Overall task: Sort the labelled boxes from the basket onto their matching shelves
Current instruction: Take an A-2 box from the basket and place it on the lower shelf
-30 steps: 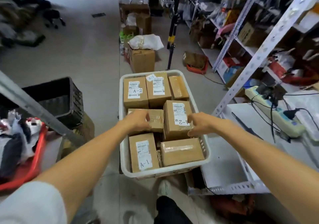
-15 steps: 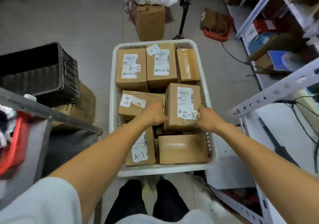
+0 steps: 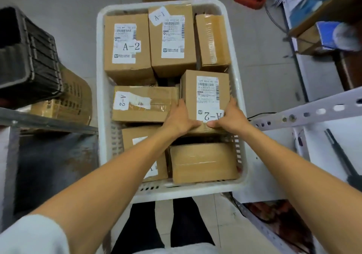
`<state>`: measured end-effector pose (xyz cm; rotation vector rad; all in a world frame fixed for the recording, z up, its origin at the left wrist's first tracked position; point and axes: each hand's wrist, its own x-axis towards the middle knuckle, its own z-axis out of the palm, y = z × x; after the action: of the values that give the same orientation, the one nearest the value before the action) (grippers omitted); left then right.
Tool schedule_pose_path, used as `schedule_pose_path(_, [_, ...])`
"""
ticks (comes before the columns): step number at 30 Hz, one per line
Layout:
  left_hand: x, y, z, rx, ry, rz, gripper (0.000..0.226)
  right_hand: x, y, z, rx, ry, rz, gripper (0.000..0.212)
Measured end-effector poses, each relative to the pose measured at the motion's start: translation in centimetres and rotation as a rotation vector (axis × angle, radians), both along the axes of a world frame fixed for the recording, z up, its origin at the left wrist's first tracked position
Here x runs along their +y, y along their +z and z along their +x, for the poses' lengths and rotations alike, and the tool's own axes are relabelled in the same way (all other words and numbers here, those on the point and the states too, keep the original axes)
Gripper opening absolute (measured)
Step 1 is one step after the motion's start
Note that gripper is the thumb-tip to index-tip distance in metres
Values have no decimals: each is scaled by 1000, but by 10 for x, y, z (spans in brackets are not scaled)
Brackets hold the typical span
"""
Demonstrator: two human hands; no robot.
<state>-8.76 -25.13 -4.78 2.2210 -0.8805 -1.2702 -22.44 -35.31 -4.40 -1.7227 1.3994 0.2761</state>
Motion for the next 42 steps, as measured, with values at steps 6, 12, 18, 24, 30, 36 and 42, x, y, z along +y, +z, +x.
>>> schedule_pose_path(6, [-2,9,-8,110,149,-66,84,2,3,4,-69,-143,12,103])
schedule_pose_path(12, [7,47,13,196,285,-180,89,5,47,9,-270,-256,-89,116])
schedule_pose_path(18, [23,102,40,341,330,-252,130,5,115,31,-355,-155,-117,109])
schedule_pose_path(24, [31,173,76,278,235,-434,115,31,185,42,-540,-111,-144,114])
schedule_pose_path(30, [57,223,95,202,44,-539,118,82,224,45,-659,-190,-208,125])
schedule_pose_path(36, [104,252,95,229,-78,-579,121,145,256,36,-695,-256,-299,134])
schedule_pose_path(42, [144,275,70,252,-118,-625,120,189,283,7,-689,-254,-389,134])
